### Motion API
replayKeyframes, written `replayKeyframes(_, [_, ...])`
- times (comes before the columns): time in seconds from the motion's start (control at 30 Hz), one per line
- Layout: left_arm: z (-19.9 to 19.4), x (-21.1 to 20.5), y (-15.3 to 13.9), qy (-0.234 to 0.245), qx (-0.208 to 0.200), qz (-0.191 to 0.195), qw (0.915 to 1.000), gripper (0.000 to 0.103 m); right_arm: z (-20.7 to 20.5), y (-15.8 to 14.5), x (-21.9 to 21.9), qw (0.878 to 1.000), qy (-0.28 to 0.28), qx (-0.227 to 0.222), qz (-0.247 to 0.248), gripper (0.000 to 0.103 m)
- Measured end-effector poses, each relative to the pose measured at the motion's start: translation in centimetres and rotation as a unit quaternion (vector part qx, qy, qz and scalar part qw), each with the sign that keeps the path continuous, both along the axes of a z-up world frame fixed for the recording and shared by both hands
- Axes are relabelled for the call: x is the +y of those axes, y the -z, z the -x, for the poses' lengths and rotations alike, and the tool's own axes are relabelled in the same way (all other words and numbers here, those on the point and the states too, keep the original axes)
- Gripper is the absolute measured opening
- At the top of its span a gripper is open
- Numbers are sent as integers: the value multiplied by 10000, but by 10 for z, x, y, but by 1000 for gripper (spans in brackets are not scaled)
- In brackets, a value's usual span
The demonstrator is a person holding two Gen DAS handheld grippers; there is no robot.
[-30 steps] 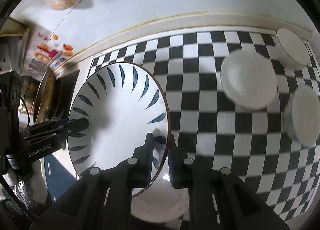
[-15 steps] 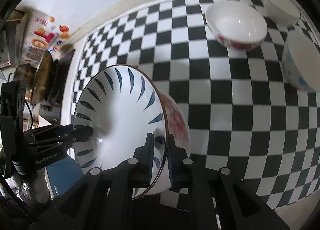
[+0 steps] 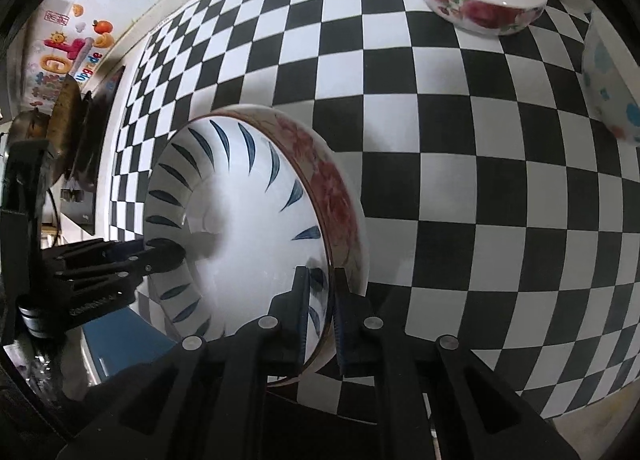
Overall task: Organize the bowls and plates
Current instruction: 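Set the combined plate stack down on the checkered cloth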
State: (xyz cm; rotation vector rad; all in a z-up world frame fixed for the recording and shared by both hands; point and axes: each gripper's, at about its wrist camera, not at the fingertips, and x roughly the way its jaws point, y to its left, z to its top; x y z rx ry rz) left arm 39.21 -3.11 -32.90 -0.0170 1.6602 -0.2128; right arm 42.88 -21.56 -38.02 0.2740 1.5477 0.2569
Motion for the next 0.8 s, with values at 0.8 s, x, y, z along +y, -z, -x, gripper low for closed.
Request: replayKeyframes(0.8, [4,-18,5,-202,259,-467,9984,29,-14,-6,11,9982,62,273,528,13])
